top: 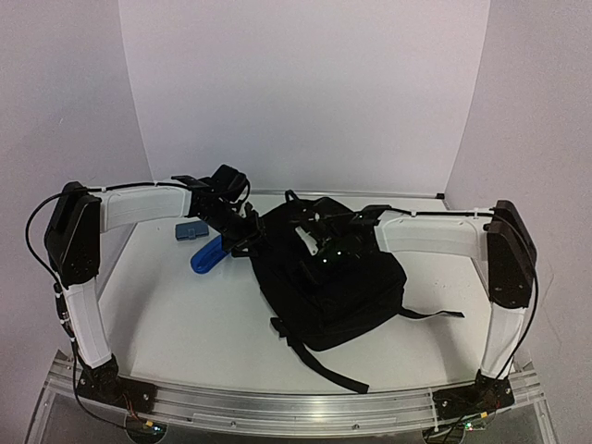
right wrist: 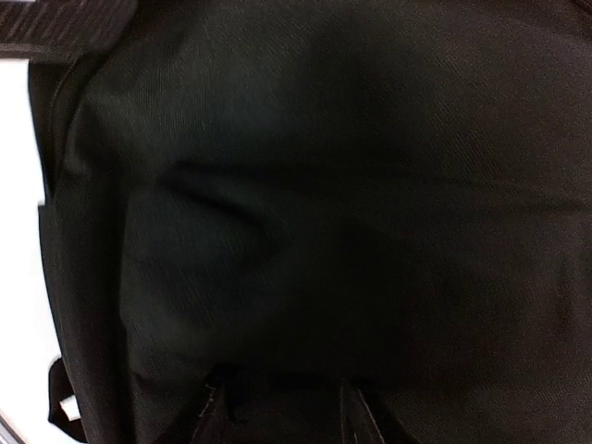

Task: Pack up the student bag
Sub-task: Adjust the student bag at the center of the board, then unzip the student bag at the center of the board.

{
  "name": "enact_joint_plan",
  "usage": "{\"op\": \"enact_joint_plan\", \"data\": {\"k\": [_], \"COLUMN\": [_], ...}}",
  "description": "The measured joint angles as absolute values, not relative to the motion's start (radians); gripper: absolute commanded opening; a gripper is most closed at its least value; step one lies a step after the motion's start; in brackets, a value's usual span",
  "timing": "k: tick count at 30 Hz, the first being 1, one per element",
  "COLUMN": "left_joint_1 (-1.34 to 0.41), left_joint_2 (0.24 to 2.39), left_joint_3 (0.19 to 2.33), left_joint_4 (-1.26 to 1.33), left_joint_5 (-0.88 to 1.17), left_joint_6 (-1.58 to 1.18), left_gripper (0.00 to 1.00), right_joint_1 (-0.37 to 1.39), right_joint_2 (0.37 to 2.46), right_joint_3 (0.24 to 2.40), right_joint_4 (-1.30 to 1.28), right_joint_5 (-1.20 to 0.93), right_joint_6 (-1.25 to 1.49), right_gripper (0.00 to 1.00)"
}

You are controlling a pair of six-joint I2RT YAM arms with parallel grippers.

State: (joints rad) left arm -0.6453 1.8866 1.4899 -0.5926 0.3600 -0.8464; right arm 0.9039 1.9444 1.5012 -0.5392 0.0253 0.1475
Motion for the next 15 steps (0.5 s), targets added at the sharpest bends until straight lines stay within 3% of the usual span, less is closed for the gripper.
{"op": "enact_joint_plan", "data": {"k": [4,15], "left_joint_1": [-0.645,-0.645], "left_joint_2": [1.887,1.894], "left_joint_3": [1.489,1.49], "left_joint_4": [-0.593,-0.594], "left_joint_5": [0.356,0.355], "left_joint_6": [-0.846,-0.846], "left_gripper": [0.49,0.49], "right_joint_1": [0.897,0.821], "right_joint_2": [1.868,1.771], "right_joint_3": [1.45,1.459], "right_joint_4": [-0.582,-0.624], "right_joint_5": [0.02,-0.177], "right_joint_6": [0.13,0.092], "right_gripper": [0.39,0.51]}}
